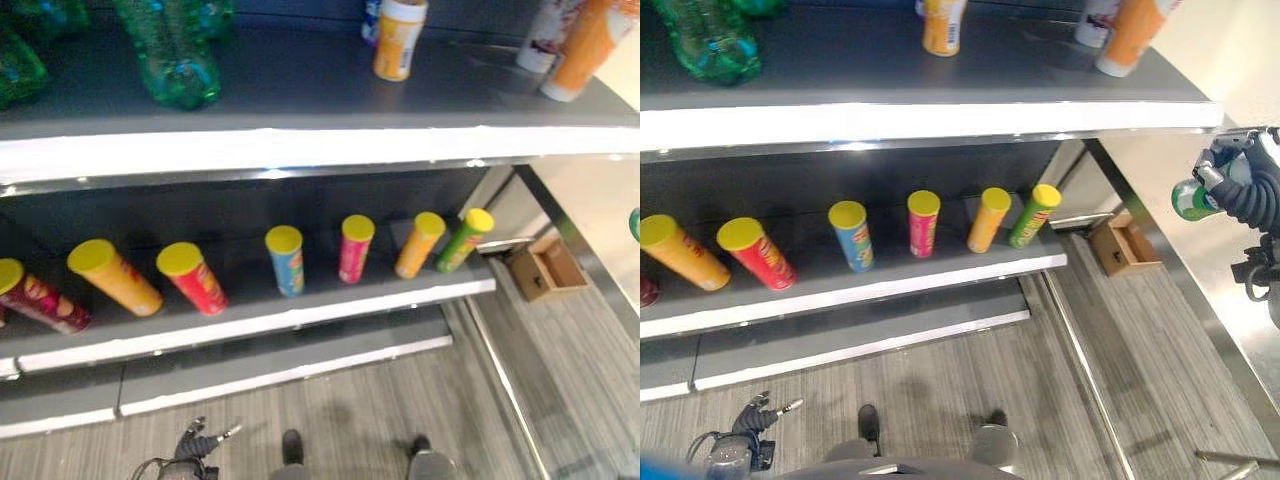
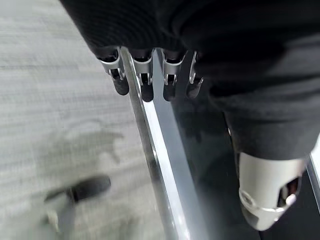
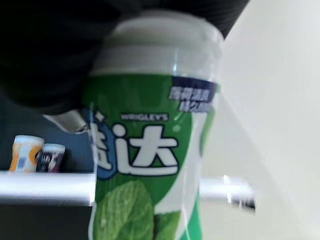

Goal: Put the goods on the table back onto the shelves and tidy them up.

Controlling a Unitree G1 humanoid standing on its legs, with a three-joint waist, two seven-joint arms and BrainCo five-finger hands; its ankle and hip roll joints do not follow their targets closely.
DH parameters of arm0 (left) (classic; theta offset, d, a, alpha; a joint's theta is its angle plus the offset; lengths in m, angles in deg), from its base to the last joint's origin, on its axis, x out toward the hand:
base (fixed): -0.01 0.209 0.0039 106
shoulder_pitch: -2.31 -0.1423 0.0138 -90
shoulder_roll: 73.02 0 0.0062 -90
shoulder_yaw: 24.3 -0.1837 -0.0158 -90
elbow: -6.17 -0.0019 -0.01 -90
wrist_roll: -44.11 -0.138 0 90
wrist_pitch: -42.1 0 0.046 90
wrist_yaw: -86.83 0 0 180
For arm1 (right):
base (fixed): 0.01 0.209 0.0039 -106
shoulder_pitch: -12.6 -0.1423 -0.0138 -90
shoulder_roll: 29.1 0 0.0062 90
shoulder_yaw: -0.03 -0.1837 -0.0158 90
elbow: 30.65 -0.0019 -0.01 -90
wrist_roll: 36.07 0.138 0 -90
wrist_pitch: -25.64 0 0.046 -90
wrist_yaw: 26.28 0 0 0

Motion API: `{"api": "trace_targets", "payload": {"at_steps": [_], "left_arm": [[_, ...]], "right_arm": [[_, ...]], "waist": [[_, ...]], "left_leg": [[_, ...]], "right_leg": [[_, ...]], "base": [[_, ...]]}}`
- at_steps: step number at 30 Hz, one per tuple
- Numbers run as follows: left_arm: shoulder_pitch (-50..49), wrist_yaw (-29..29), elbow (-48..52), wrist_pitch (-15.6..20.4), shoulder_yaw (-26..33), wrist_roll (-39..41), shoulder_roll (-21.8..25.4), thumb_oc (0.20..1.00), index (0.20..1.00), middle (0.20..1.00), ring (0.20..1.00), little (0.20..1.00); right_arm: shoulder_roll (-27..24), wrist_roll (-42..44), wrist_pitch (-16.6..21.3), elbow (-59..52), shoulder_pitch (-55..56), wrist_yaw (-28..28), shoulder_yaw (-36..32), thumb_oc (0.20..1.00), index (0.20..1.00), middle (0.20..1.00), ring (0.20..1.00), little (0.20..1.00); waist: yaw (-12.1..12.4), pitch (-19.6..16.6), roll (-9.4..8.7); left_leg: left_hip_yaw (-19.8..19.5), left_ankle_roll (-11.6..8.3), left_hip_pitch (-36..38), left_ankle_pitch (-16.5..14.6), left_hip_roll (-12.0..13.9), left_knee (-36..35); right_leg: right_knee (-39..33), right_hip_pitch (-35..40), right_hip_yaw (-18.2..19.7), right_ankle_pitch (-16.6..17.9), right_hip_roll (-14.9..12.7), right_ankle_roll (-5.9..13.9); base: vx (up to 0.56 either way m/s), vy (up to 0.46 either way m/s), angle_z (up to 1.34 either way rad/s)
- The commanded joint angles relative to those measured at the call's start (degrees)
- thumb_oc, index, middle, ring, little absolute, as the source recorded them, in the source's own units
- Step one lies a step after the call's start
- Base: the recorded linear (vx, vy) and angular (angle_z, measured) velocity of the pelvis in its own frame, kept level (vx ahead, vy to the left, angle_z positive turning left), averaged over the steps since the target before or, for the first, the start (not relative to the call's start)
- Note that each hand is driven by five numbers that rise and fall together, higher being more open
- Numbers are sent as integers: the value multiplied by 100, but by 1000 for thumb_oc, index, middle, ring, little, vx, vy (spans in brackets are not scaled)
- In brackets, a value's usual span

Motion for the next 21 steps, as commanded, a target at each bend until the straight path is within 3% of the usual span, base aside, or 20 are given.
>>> {"api": "trace_targets", "payload": {"at_steps": [1, 8, 12, 21], "left_arm": [[350, 9, 51, 55, 273, -41, 72, 1000, 1000, 1000, 1000, 1000], [72, 59, 12, 99, 287, -19, -236, 1000, 1000, 1000, 1000, 1000], [63, 71, -35, 98, 238, -55, -280, 1000, 1000, 1000, 1000, 1000], [94, 104, -124, 149, -67, -38, -269, 1000, 1000, 1000, 1000, 1000]], "right_arm": [[-513, -136, -63, 92, -380, -170, -605, 200, 200, 200, 200, 200], [-304, 145, 149, -233, -2, -190, -1336, 200, 200, 200, 200, 200], [-283, 215, 207, -305, -23, -223, -1419, 200, 200, 200, 200, 200], [-1272, 1138, 654, -288, -1486, -81, -488, 200, 200, 200, 200, 200]], "waist": [[114, 130, -15], [100, -213, 86], [110, -259, 119], [288, -427, 53]], "left_leg": [[-304, -409, 181, -742, 63, 443], [-302, -610, 512, -737, 338, 315], [-296, -644, 598, -723, 375, 259], [-279, -702, 733, -692, 391, 150]], "right_leg": [[724, -101, 2, -543, 93, -266], [166, 526, -281, -567, 244, -376], [147, 616, -301, -609, 262, -391], [157, 788, -413, -652, 210, -406]], "base": [[81, -73, 69], [120, -104, 15], [49, -29, 8], [13, -7, 4]]}}
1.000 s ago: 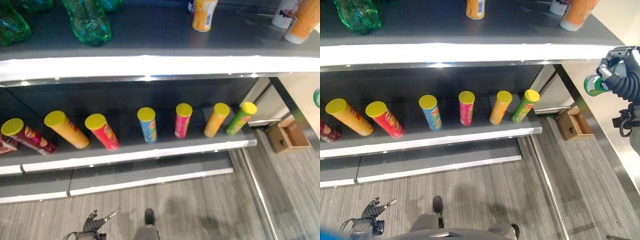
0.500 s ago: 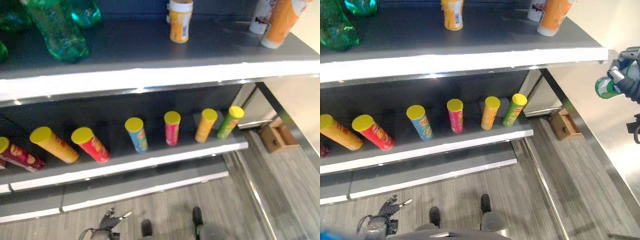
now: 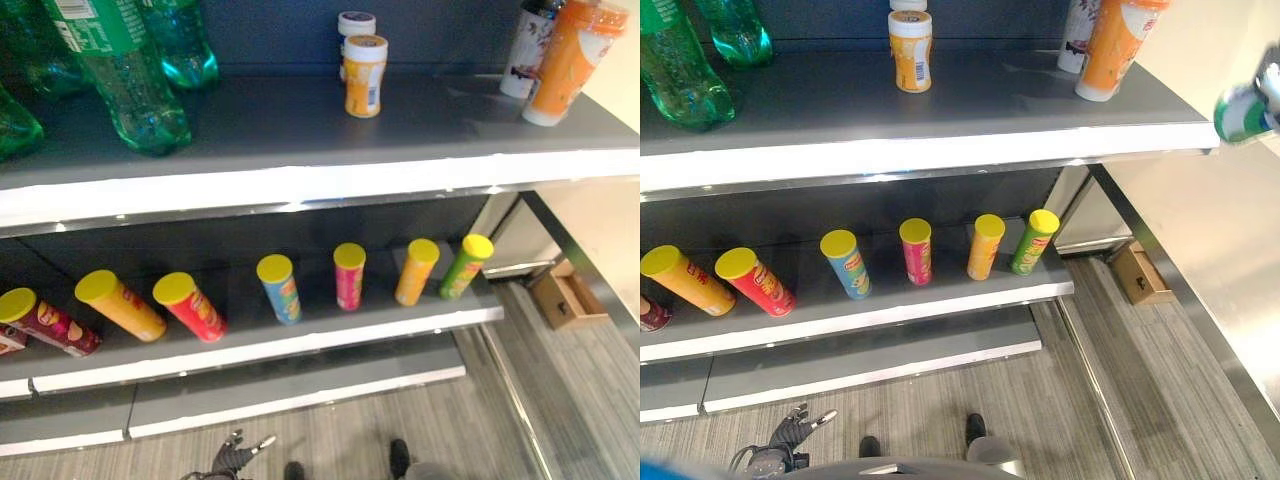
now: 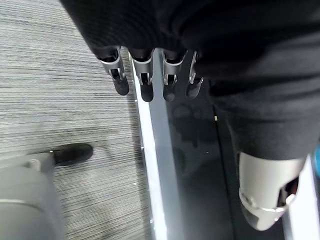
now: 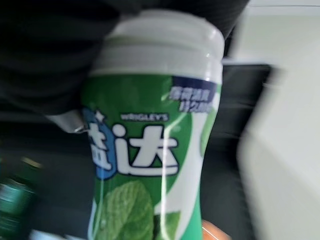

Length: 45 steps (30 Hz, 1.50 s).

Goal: Put the goods on the table back onto the shelves and tidy them up.

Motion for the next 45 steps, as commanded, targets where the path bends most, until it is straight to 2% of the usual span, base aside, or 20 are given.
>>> {"api": "trace_targets", "payload": {"at_steps": [1, 4, 5, 6, 7, 9, 10, 11, 16, 21, 29, 35, 45], "left_arm": [[300, 37, -306, 145, -182, -14, 466, 1000, 1000, 1000, 1000, 1000], [289, 38, -326, 154, -202, 3, 489, 1000, 1000, 1000, 1000, 1000], [318, 50, -365, 161, -332, -9, 549, 1000, 1000, 1000, 1000, 1000], [302, 51, -372, 166, -277, -6, 535, 1000, 1000, 1000, 1000, 1000], [310, 67, -424, 167, -334, -13, 569, 1000, 1000, 1000, 1000, 1000], [292, 103, -477, 164, -316, 15, 590, 1000, 1000, 1000, 1000, 1000], [298, 112, -480, 169, -336, 14, 606, 1000, 1000, 1000, 1000, 1000], [298, 117, -496, 178, -352, 51, 605, 1000, 1000, 1000, 1000, 1000], [283, 116, -489, 177, -396, 129, 570, 1000, 1000, 1000, 1000, 1000], [284, 114, -595, 169, -336, 199, 517, 1000, 1000, 1000, 1000, 1000], [226, 128, -716, 157, -307, 243, 474, 1000, 1000, 1000, 1000, 1000], [216, 154, -683, 154, -337, 314, 476, 1000, 1000, 1000, 1000, 1000], [247, 176, -688, 136, -344, 445, 519, 1000, 1000, 1000, 1000, 1000]], "right_arm": [[-278, 831, 168, 240, -681, -36, 262, 200, 200, 200, 200, 200], [-364, 1196, 273, 349, -1305, 63, 778, 200, 200, 200, 200, 200], [-339, 1553, 367, 362, -1620, 190, 1038, 200, 200, 200, 200, 200], [-353, 1570, 375, 428, -1864, 207, 1266, 200, 200, 200, 200, 200], [-295, 1916, 427, 478, -2098, 330, 1493, 200, 200, 200, 200, 200], [-239, 2480, 479, 695, -3026, 638, 2485, 200, 200, 200, 200, 200], [-250, 2617, 493, 728, -3193, 749, 2685, 200, 200, 200, 200, 200], [-273, 2852, 461, 942, -3662, 909, 3267, 200, 200, 200, 200, 200], [-180, 3387, 373, 1458, -4551, 1254, 4442, 200, 200, 200, 200, 200], [4, 3861, 324, 1563, -4616, 1563, 4729, 200, 200, 200, 200, 200], [210, 4692, 246, 1757, -4297, 1899, 4467, 200, 200, 200, 200, 200], [361, 5305, 157, 1891, -4307, 2195, 4549, 200, 200, 200, 200, 200], [534, 5708, 8, 2267, -4704, 2400, 5023, 200, 200, 200, 200, 200]], "waist": [[296, -112, -342], [327, -125, -368], [469, -126, -396], [417, -129, -392], [503, -139, -412], [580, -166, -441], [622, -163, -454], [674, -163, -471], [779, -137, -486], [858, -107, -494], [948, -66, -533], [1008, -47, -590], [1110, -5, -734]], "left_leg": [[166, -46, 260, -531, 65, 151], [148, -51, 259, -530, 60, 145], [121, -53, 251, -527, 59, 145], [130, -53, 260, -530, 57, 146], [128, -58, 261, -529, 59, 141], [113, -71, 260, -521, 52, 138], [101, -74, 261, -520, 48, 138], [87, -83, 259, -515, 44, 135], [30, -102, 215, -489, 28, 142], [-52, -107, 146, -469, 4, 149], [-150, -123, 27, -436, -20, 165], [-192, -132, -12, -423, -19, 161], [-189, -150, -52, -413, -1, 152]], "right_leg": [[148, 114, -104, -406, -284, 272], [149, 126, -135, -402, -300, 272], [150, 138, -166, -400, -309, 272], [150, 141, -158, -402, -311, 273], [151, 156, -190, -407, -316, 272], [153, 185, -242, -404, -340, 275], [156, 192, -262, -403, -349, 274], [155, 206, -313, -405, -362, 274], [161, 235, -421, -405, -407, 272], [169, 252, -530, -407, -448, 278], [176, 257, -721, -402, -506, 295], [178, 260, -776, -409, -518, 297], [171, 220, -802, -393, -512, 299]], "base": [[0, 0, 0], [0, 0, 0], [-2, -4, 3], [1, -11, 7], [8, -5, 8], [19, -7, 14], [21, -8, 18], [9, -4, 13], [7, -3, 12], [11, -2, 10], [20, -7, 11], [11, -9, 11], [1, -1, 0]]}}
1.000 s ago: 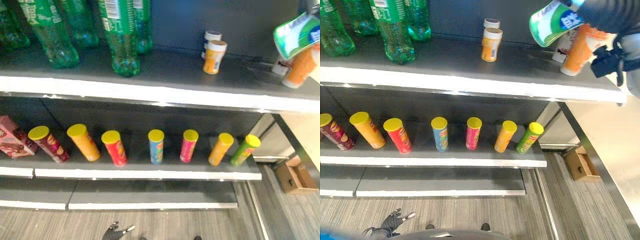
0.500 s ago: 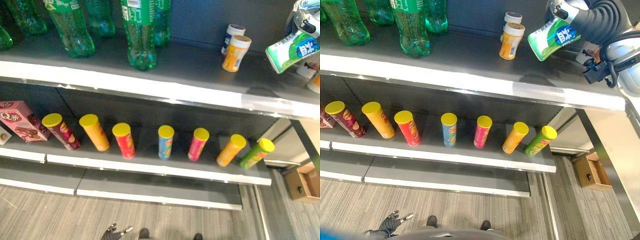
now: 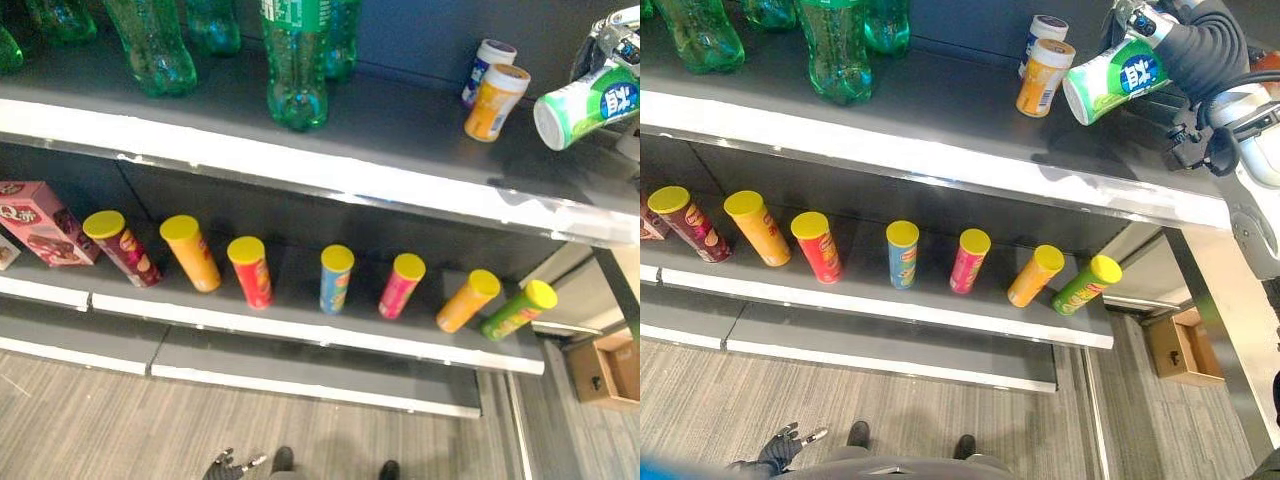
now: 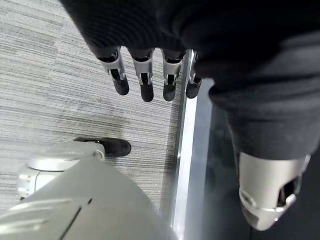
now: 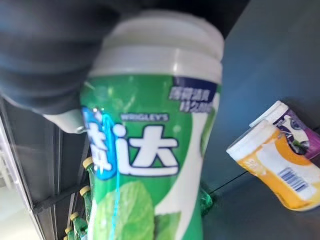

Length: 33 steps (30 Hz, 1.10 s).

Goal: Put the goods on the table back onto the shelves and tidy them up.

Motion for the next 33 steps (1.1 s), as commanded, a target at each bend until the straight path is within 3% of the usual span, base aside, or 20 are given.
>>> {"api": "trace_targets", "payload": {"at_steps": [1, 8, 18, 23, 27, 29, 31, 33], "left_arm": [[294, 22, -131, 133, -159, 330, 267, 1000, 1000, 1000, 1000, 1000], [268, 47, -142, 128, -124, 361, 293, 1000, 1000, 1000, 1000, 1000], [176, 138, 108, 178, -237, 433, 350, 1000, 1000, 1000, 1000, 1000], [164, 146, 143, 183, -216, 452, 368, 1000, 1000, 1000, 1000, 1000], [121, 123, 204, 196, -157, 479, 350, 1000, 1000, 1000, 1000, 1000], [-30, 121, 560, 226, -146, 543, 314, 1000, 1000, 1000, 1000, 1000], [-28, 121, 561, 226, -155, 544, 329, 1000, 1000, 1000, 1000, 1000], [-146, 80, 792, 273, -37, 557, 282, 1000, 1000, 1000, 1000, 1000]], "right_arm": [[33, 476, 60, 284, -631, 26, 336, 200, 200, 200, 200, 200], [9, 452, -7, 382, -821, 108, 622, 200, 200, 200, 200, 200], [-337, 315, -198, 796, -1450, 309, 1570, 200, 200, 200, 200, 200], [-462, 132, -168, 839, -1483, 240, 1629, 200, 200, 200, 200, 200], [-683, -201, -52, 632, -1366, 59, 1423, 200, 200, 200, 200, 200], [-854, -677, 82, 417, -1008, -254, 845, 200, 200, 200, 200, 200], [-856, -682, 79, 399, -939, -254, 778, 200, 200, 200, 200, 200], [-1194, -1715, 240, 94, -759, -785, 307, 200, 200, 200, 200, 200]], "waist": [[253, 1, -222], [302, 28, -278], [409, 118, -392], [410, 150, -430], [364, 164, -433], [322, 163, -394], [335, 165, -406], [256, 162, -353]], "left_leg": [[434, -206, 241, -485, 194, 122], [424, -217, 221, -471, 196, 114], [363, -240, 103, -404, 201, 114], [355, -248, 78, -391, 211, 112], [362, -242, 84, -401, 213, 108], [353, -228, 86, -415, 212, 110], [353, -228, 86, -415, 212, 111], [364, -208, 93, -443, 208, 118]], "right_leg": [[172, 125, -133, -289, -336, 261], [164, 120, -168, -282, -329, 262], [153, 59, -262, -258, -320, 267], [150, 42, -273, -257, -311, 260], [155, 42, -268, -261, -302, 253], [155, 41, -271, -256, -302, 257], [155, 41, -271, -256, -302, 257], [156, 26, -242, -256, -302, 261]], "base": [[0, 0, 0], [0, 0, 0], [-7, -6, 4], [-5, -10, 6], [0, 0, 0], [0, 0, 0], [0, 0, 0], [0, 0, 0]]}}
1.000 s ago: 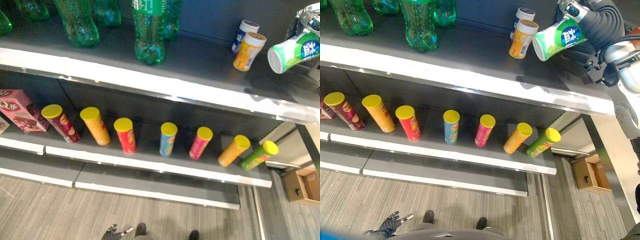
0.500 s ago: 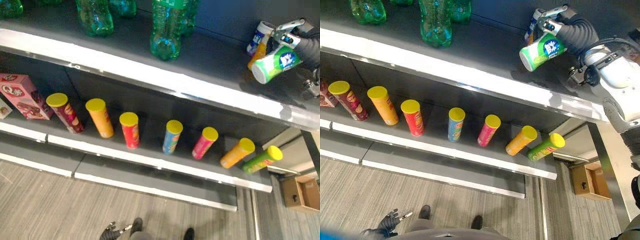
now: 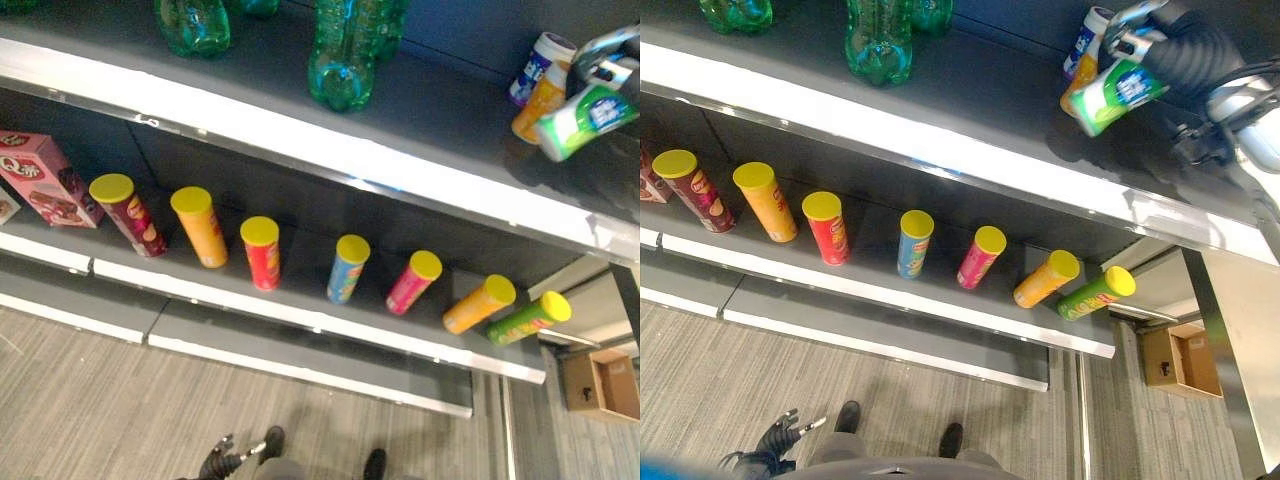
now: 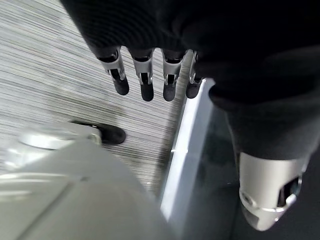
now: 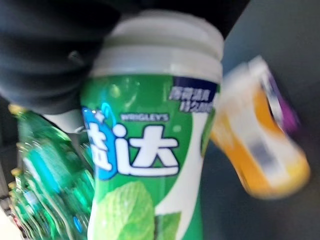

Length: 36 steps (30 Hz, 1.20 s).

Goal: Put the goods on the table back onto the shelves and tidy them up.

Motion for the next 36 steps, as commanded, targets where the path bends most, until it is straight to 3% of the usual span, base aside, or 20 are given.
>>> {"api": "trace_targets", "payload": {"at_steps": [1, 4, 15, 36], "left_arm": [[74, -12, 34, 159, -51, 152, 198, 1000, 1000, 1000, 1000, 1000], [37, -12, 167, 175, -28, 121, 204, 1000, 1000, 1000, 1000, 1000], [-86, 88, 532, 145, -56, 93, 238, 1000, 1000, 1000, 1000, 1000], [-112, 80, 591, 134, 25, 15, 266, 1000, 1000, 1000, 1000, 1000]], "right_arm": [[-486, -943, 400, -208, -299, -715, -262, 200, 200, 200, 200, 200], [-641, -1300, 451, -511, -105, -771, -501, 200, 200, 200, 200, 200], [-834, -1774, 414, -921, -219, -534, 176, 200, 200, 200, 200, 200], [-983, -2852, 393, -1328, -292, -735, 458, 200, 200, 200, 200, 200]], "waist": [[58, -75, -71], [40, -72, -58], [37, -29, -47], [30, 6, -86]], "left_leg": [[504, -204, 270, -475, 269, 116], [510, -198, 280, -484, 273, 121], [535, -189, 308, -505, 288, 140], [522, -178, 280, -502, 295, 126]], "right_leg": [[143, 128, -104, -236, -264, 238], [140, 130, -97, -239, -264, 240], [137, 133, -66, -242, -258, 238], [130, 91, -78, -230, -262, 249]], "base": [[0, 0, 0], [0, 0, 0], [0, 0, 0], [0, 0, 0]]}}
